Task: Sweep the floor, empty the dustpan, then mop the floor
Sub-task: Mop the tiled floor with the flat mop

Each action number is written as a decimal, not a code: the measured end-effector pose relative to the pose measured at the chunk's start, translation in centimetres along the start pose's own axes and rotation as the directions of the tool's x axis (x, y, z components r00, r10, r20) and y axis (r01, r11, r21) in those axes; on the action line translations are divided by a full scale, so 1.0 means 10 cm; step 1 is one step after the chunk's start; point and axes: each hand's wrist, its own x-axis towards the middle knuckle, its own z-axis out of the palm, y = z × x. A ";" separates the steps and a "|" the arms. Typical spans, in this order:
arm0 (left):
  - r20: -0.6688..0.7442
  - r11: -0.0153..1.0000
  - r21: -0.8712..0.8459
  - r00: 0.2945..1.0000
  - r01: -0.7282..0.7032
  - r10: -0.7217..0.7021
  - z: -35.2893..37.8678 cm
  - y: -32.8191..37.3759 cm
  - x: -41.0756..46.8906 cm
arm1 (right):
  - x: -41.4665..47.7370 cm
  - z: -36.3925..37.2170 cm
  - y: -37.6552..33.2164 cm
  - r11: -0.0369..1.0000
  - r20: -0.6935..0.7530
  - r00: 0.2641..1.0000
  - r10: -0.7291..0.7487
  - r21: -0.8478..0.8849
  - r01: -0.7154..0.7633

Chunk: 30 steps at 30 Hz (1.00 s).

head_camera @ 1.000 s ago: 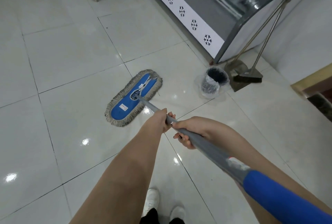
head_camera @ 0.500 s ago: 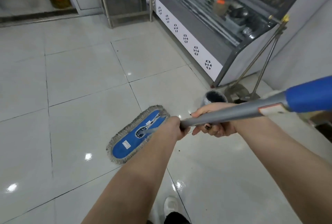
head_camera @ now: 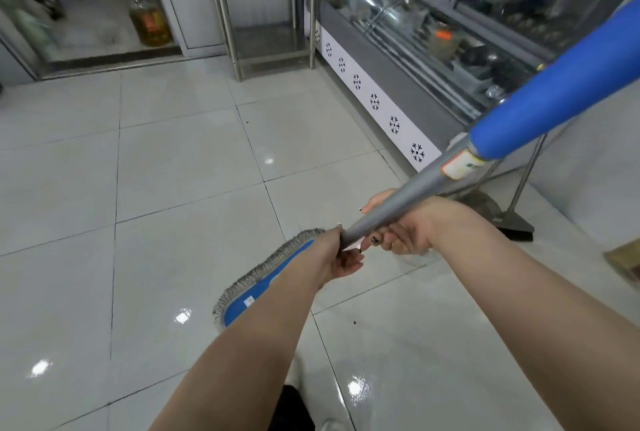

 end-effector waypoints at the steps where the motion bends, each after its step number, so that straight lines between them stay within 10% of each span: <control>1: 0.007 1.000 0.013 1.000 -0.015 0.015 -0.03 0.05 0.01 | 0.03 0.01 -0.06 0.999 -0.022 0.999 -0.040 0.021 0.040; 11: 0.092 0.954 0.229 0.980 -0.192 0.175 -0.44 0.80 0.13 | 0.11 0.10 -1.00 0.959 -0.110 0.958 -0.265 0.071 0.274; 22: 0.215 0.620 0.611 0.857 -0.492 0.469 -0.76 1.51 0.20 | 0.30 0.21 -1.47 0.723 -0.093 0.796 -0.599 0.366 0.586; 30: 0.267 0.196 0.859 0.740 -0.473 0.617 -0.86 1.91 0.24 | 0.31 0.27 -1.83 0.587 -0.279 0.522 -0.806 -0.271 0.763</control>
